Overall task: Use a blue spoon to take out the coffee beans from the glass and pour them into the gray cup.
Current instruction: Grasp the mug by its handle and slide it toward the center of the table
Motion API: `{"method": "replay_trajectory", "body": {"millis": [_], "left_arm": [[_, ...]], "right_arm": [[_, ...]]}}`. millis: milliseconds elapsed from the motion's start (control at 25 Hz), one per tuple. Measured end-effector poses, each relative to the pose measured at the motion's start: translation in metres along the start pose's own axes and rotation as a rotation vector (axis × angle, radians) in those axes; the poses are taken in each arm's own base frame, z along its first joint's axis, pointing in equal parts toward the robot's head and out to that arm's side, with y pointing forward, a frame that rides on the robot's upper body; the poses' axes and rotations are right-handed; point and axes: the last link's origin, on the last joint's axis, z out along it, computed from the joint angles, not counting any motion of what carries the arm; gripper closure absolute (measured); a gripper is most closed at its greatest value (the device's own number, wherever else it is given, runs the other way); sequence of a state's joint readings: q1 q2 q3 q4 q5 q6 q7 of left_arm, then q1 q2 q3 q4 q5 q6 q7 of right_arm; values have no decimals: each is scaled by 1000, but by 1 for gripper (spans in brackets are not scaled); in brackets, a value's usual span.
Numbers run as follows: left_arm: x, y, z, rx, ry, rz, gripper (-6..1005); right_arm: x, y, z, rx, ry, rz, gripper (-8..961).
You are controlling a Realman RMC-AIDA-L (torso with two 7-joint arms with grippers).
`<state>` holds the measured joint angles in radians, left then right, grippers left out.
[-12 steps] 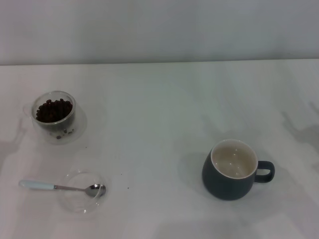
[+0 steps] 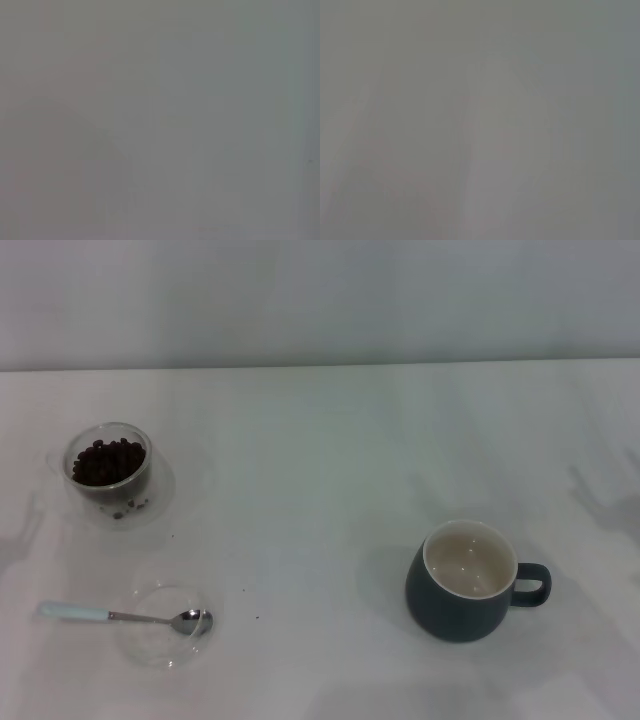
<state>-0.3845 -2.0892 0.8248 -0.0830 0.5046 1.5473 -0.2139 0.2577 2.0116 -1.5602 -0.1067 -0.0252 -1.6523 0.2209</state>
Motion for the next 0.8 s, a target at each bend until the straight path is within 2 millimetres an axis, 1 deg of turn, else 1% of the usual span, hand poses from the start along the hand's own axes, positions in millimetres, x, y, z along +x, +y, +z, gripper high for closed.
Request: {"method": "replay_trajectory", "body": {"millis": [440, 640, 800], "left_arm": [[-2, 4, -3, -32, -12, 2, 110], [2, 5, -7, -44, 17, 0, 111], [3, 3, -10, -42, 24, 3, 111]], "right_arm": [[3, 0, -4, 1, 21, -4, 101], [3, 0, -5, 2, 26, 1, 106], [6, -3, -12, 5, 53, -6, 110]]}}
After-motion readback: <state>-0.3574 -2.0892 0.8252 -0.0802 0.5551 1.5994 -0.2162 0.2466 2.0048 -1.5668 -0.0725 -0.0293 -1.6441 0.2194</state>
